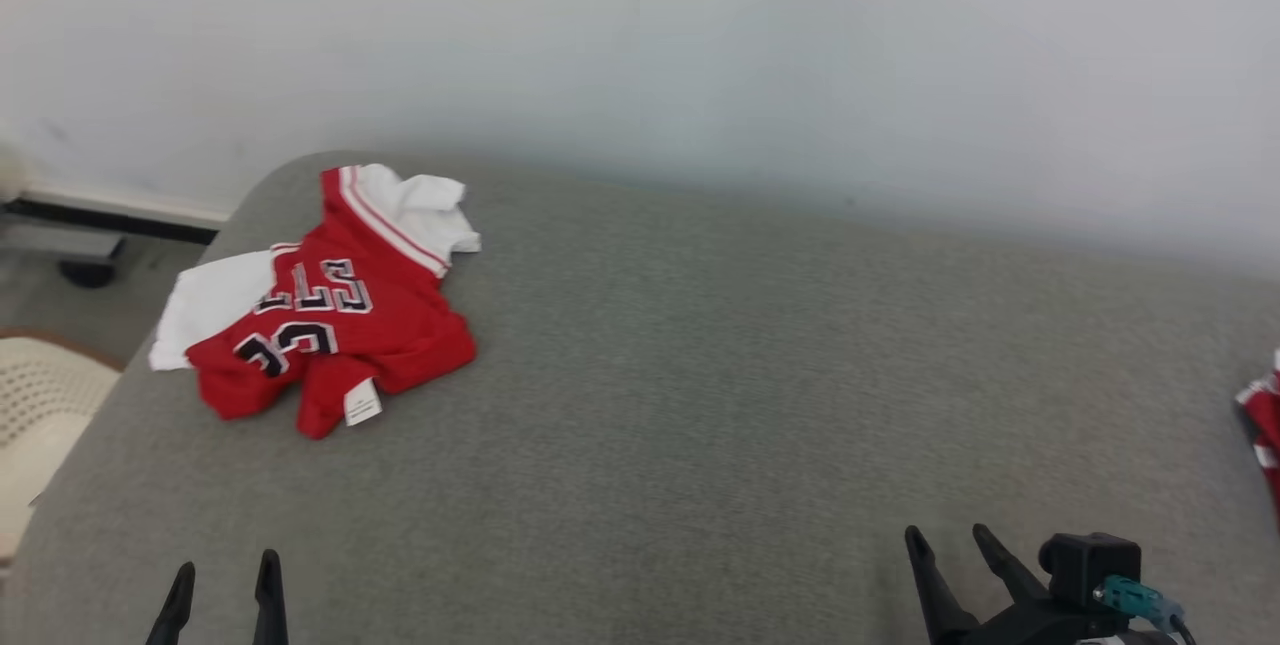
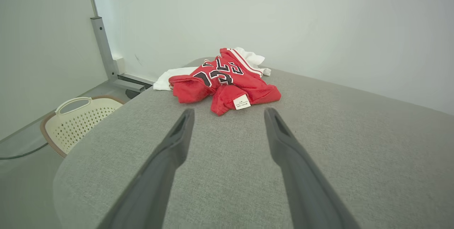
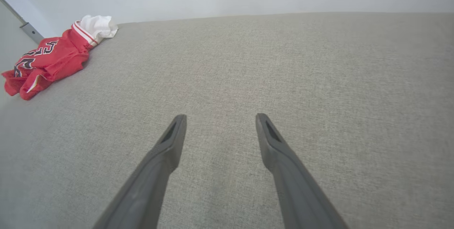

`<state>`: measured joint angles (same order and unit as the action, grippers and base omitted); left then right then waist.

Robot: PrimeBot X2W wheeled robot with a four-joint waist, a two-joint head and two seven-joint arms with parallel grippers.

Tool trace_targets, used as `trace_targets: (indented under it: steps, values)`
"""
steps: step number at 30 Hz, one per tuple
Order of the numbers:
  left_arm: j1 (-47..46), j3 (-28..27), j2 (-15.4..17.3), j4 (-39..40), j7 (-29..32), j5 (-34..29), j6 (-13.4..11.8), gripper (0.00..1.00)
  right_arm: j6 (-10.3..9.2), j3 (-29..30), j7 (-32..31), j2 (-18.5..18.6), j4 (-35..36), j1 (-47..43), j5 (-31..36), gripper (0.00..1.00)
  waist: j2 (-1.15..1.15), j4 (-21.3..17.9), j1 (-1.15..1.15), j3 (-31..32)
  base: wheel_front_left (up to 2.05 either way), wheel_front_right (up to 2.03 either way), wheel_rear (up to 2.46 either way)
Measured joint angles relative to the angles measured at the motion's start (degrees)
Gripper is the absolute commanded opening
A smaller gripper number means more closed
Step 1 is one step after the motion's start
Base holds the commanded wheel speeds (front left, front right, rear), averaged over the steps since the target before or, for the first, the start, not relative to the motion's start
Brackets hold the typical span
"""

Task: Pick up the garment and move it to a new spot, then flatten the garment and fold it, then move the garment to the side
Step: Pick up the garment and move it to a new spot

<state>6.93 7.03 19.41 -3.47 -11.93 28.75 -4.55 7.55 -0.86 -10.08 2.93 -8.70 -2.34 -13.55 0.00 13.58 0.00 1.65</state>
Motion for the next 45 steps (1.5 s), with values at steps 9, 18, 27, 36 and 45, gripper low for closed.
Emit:
trace_targets:
  steps: [9,18,27,36,45]
  values:
    - [1.0,-0.6,1.2,0.9,-0.1,-0.1,-0.5,1.00,0.00,-3.1,-0.5,0.0,-0.9,0.9,-1.6,1.00,0.00,9.1,0.00,0.2,0.00,0.00,0.00]
    - [5.1,-4.7,-0.2,3.2,-2.1,0.5,-3.7,1.00,0.00,-8.8,-1.0,-0.1,-3.3,5.9,-2.0,1.00,0.00,15.5,0.00,-0.8,0.00,0.00,0.00]
    - [7.3,-6.8,-1.3,5.2,-2.7,0.5,-4.5,1.00,0.00,-11.0,-0.5,-0.1,-5.9,8.7,-2.0,1.00,0.01,16.9,0.01,-2.7,0.00,0.00,0.00]
    - [4.7,-4.8,-1.9,4.1,-2.0,0.1,-3.2,1.00,0.00,-11.5,0.0,0.6,-6.2,9.8,-2.0,1.00,0.01,17.2,0.01,-4.4,0.00,0.00,0.00]
    - [-17.9,2.0,-3.6,-8.8,5.3,3.0,4.0,1.00,0.00,-11.5,-2.9,2.7,-1.2,10.7,-0.9,1.00,0.01,17.1,0.01,-7.8,0.00,0.00,0.00]
